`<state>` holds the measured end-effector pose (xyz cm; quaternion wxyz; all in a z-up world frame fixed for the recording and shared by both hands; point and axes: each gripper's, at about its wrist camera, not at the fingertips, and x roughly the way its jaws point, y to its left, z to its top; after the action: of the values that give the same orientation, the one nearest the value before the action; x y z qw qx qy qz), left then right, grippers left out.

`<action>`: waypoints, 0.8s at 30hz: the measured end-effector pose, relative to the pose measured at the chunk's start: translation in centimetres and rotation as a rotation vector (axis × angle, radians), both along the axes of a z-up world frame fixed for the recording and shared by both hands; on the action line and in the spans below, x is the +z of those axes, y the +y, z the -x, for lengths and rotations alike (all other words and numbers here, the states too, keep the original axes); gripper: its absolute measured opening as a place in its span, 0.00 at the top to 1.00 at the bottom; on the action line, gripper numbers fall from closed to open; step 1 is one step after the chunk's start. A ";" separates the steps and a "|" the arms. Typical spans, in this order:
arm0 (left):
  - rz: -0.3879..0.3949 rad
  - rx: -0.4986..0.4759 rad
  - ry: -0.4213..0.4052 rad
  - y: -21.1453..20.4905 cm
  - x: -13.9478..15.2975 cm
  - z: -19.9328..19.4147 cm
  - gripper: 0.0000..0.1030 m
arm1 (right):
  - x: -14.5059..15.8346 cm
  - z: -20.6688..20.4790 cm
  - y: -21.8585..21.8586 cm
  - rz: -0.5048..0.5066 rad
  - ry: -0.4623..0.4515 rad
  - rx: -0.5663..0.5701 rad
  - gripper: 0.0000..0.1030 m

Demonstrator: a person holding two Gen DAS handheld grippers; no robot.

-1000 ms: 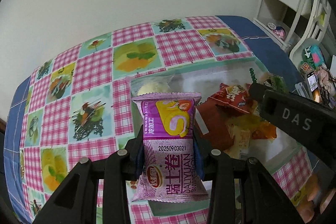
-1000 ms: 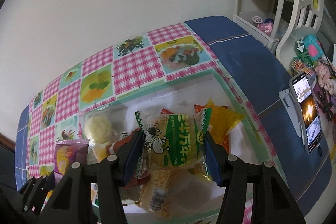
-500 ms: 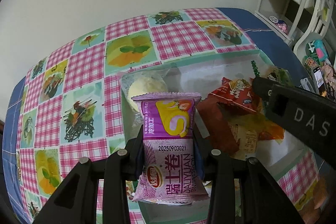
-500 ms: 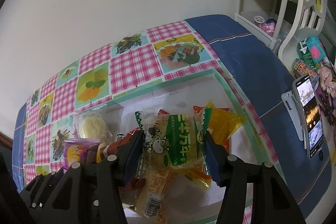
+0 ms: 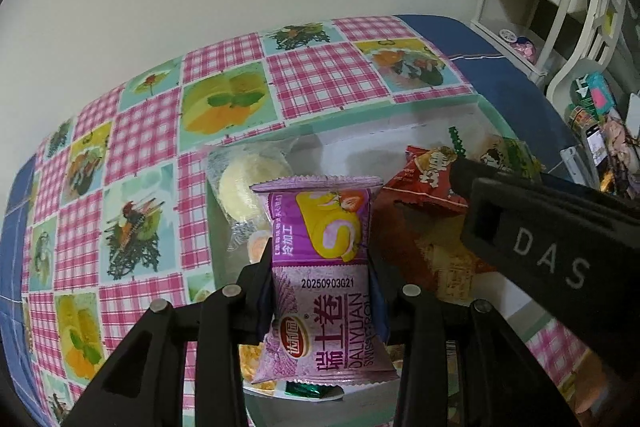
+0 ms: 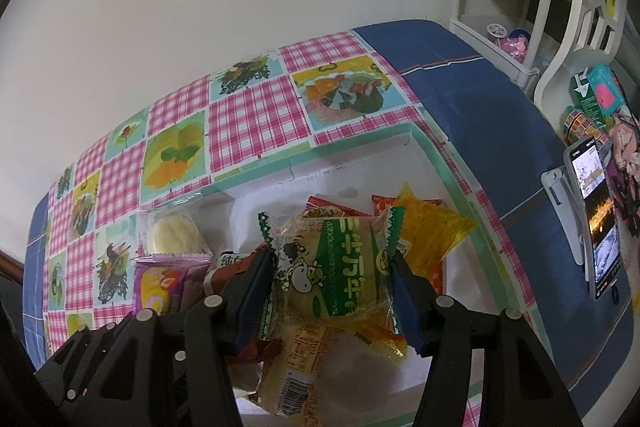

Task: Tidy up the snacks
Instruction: 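Open both tools to drop the Swiss roll and cookie bag into the tray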

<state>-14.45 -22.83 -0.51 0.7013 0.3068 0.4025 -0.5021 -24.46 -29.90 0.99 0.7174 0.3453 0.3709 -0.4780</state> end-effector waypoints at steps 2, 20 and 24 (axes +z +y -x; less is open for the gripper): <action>-0.001 -0.003 0.013 0.0 0.1 0.0 0.60 | -0.1 0.1 0.0 -0.004 -0.001 -0.004 0.40; 0.034 0.004 0.128 1.6 2.9 -1.3 0.37 | 0.9 0.4 0.5 0.024 -0.009 -0.005 0.33; 0.033 0.042 0.114 2.5 3.7 -2.2 0.34 | 1.3 0.5 0.6 0.033 -0.010 -0.001 0.33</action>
<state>-12.21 -20.36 3.19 0.6925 0.2574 0.4397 -0.5107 -24.93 -29.26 2.31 0.7245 0.3360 0.3595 -0.4827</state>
